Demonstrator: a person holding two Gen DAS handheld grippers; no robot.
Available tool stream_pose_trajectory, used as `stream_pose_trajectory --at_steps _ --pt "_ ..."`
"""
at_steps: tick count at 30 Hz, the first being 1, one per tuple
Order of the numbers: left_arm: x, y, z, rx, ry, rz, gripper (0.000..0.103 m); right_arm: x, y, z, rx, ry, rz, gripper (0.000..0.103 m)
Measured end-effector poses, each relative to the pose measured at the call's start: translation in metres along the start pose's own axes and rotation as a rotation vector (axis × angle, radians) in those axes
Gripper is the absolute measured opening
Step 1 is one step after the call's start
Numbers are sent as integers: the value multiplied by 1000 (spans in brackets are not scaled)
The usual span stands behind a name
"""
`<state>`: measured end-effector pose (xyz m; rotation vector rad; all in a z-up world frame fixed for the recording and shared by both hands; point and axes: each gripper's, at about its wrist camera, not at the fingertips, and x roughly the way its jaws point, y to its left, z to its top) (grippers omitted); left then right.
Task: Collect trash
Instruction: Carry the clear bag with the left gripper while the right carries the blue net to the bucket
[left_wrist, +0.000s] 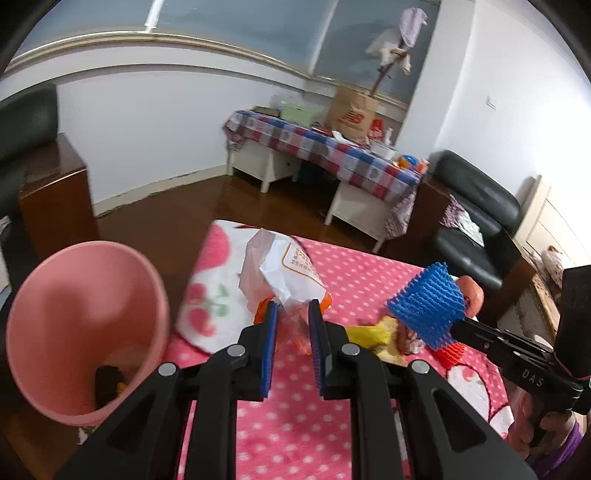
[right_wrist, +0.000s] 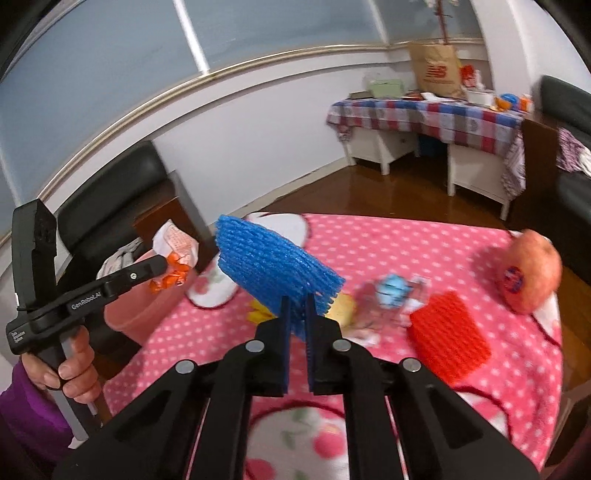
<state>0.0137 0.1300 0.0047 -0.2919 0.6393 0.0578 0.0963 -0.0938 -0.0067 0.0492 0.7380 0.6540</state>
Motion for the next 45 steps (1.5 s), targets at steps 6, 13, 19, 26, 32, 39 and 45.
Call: stream_pose_trajectory --at_steps 6,13,19,26,32,39,45 --pt "-23 41 -2 -69 -38 84 16 28 49 18 -97 31 71 7" --pt "-44 90 -10 -146 -56 178 16 63 109 32 -206 56 146 7" --pt "-58 119 -18 -179 -67 245 16 88 149 35 -277 85 181 7" --pt "-62 126 -25 -143 -62 324 16 114 176 39 -286 119 237 7" --pt "-64 136 -28 -167 -58 349 16 133 199 37 -318 143 257 7" --pt "-64 152 -35 -205 -46 352 16 150 212 30 -317 176 270 7" --pt "-61 158 -34 -219 -39 358 16 159 219 25 -313 195 277 7"
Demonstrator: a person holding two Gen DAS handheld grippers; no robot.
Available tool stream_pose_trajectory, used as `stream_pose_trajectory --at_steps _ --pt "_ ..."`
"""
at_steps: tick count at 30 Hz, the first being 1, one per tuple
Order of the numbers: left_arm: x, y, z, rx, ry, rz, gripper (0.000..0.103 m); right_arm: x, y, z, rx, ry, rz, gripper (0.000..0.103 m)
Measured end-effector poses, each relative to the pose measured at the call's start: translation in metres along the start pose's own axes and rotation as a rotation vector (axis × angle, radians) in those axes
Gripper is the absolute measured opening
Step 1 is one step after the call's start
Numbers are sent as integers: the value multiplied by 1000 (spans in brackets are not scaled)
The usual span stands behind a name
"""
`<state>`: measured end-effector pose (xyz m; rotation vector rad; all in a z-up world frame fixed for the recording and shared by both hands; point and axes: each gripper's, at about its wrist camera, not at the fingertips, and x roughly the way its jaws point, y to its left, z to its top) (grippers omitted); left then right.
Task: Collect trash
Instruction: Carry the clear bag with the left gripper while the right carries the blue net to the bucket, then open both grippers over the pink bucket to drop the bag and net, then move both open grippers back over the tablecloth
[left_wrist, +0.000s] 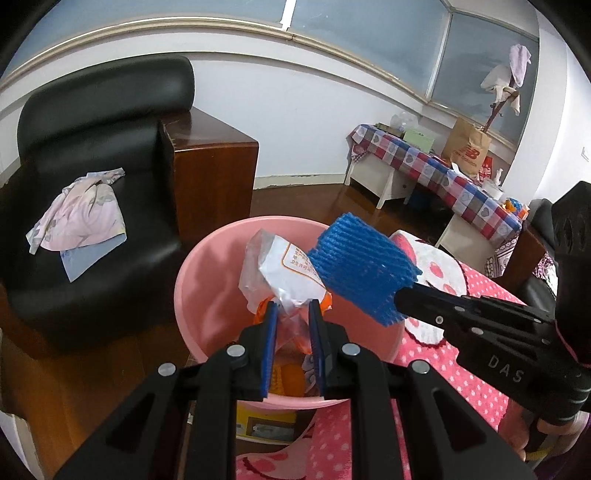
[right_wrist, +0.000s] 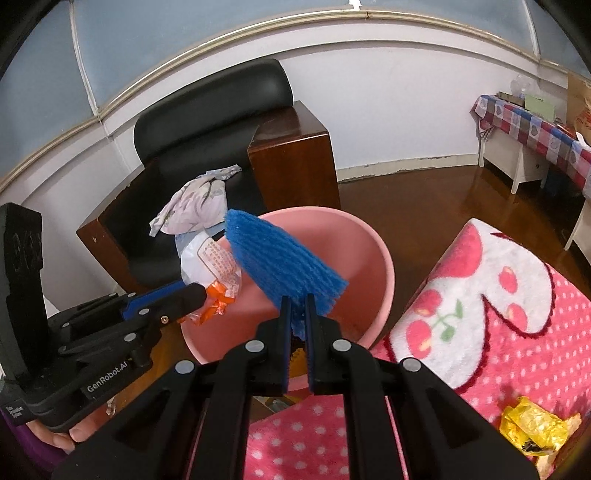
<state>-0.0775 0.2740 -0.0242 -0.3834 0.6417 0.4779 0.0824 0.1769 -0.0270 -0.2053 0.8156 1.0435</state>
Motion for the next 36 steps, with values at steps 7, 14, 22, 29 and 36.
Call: stream_pose_trajectory --at_steps 7,14,22,29,36 --pt "2 2 0 -10 4 7 18 4 -1 0 21 8 17 7" --pt "1 11 0 -42 0 5 21 3 -6 3 50 17 43 15" --pt "-1 10 -1 -37 3 7 23 4 -7 1 56 17 41 20" --pt "-3 5 -1 -33 2 -11 27 -4 -6 -6 58 5 36 20" --pt "-10 -4 0 -19 -6 -24 29 -23 -6 -18 70 -4 35 20"
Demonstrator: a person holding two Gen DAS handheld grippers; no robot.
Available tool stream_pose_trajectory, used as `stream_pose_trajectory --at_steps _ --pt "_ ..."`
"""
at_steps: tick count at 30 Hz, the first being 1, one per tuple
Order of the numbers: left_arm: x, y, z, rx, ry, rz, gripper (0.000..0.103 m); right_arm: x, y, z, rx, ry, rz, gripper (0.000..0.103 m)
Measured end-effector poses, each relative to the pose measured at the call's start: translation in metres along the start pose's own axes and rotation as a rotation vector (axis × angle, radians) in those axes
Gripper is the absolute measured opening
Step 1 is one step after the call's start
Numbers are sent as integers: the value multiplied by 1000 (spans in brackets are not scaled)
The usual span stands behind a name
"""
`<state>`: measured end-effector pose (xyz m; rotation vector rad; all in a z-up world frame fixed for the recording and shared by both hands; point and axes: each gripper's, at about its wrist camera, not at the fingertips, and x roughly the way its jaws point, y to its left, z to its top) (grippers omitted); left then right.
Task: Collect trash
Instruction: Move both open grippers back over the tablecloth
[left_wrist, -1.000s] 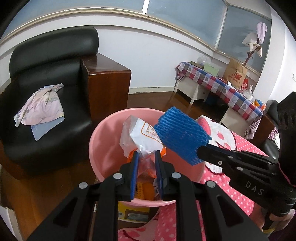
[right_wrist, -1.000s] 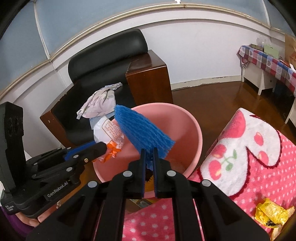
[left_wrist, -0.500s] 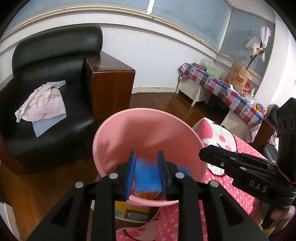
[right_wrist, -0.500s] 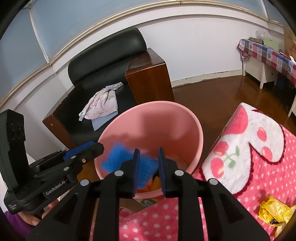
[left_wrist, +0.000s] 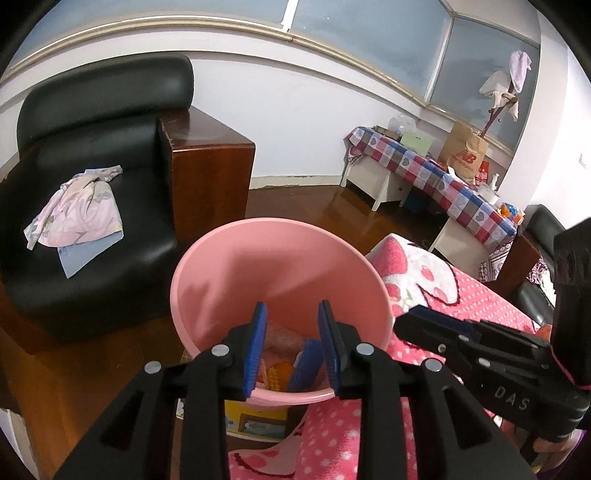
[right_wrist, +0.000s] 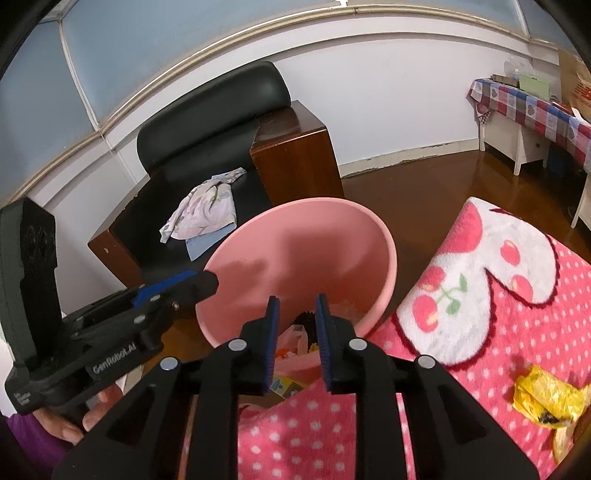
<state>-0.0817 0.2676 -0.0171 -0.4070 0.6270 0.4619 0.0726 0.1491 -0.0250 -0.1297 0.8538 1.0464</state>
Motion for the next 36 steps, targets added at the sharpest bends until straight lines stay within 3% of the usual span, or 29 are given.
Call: stream_pose_trajectory --at_steps 9,18,36 --pt "-15 -15 -2 33 -2 -16 29 -30 0 -12 -10 0 -17 20" --pt "-30 -40 -8 85 -9 -47 29 -71 -5 -28 0 -57 -19 20" --pt "-36 -94 -30 187 20 -128 30 -138 -56 -74 159 -133 -107 20"
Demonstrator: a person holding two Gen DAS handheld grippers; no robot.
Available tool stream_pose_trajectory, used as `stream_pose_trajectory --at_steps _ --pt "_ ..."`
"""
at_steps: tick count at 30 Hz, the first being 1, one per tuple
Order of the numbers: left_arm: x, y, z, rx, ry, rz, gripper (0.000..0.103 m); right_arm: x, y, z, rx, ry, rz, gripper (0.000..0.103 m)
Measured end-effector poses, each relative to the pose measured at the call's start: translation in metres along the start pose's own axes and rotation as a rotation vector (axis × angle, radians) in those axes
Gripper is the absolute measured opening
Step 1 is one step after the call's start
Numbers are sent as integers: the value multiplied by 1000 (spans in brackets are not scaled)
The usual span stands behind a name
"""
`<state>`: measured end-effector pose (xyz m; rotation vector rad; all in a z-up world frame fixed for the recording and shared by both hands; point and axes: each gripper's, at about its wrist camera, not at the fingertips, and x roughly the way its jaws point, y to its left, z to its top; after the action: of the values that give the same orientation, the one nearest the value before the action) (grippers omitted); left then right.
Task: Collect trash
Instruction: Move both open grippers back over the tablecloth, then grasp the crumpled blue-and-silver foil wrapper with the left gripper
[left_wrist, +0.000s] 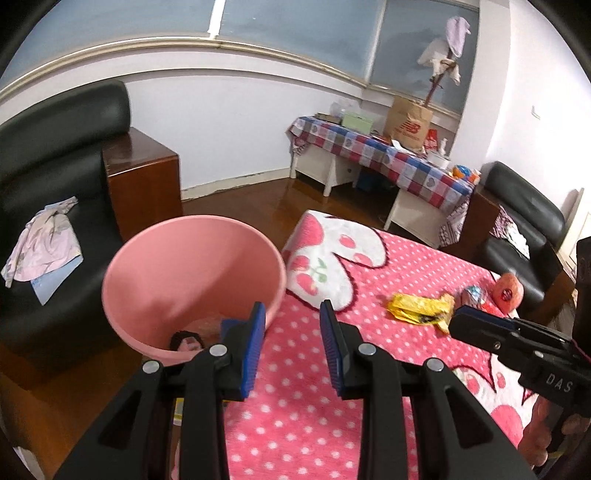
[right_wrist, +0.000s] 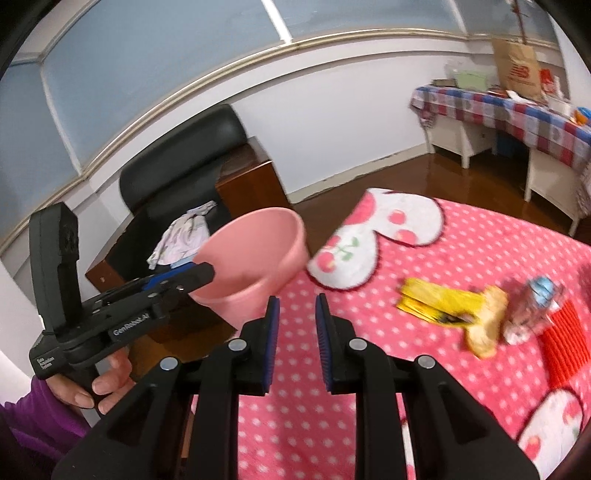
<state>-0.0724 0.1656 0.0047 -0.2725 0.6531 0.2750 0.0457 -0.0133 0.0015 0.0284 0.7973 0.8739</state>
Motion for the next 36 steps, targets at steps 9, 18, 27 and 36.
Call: stream_pose_trajectory --at_steps 9,18,27,36 --pt "15 -37 -15 94 55 -84 34 -34 -46 -32 92 -32 -138 20" --pt "37 -71 -21 170 111 -157 34 -66 -97 -58 193 -59 -286 20" --pt "55 -106 -23 231 154 -236 34 -77 -138 -67 284 -70 -351 20" --pt "78 -161 -19 323 189 -338 34 -82 -166 -70 341 -63 -379 20"
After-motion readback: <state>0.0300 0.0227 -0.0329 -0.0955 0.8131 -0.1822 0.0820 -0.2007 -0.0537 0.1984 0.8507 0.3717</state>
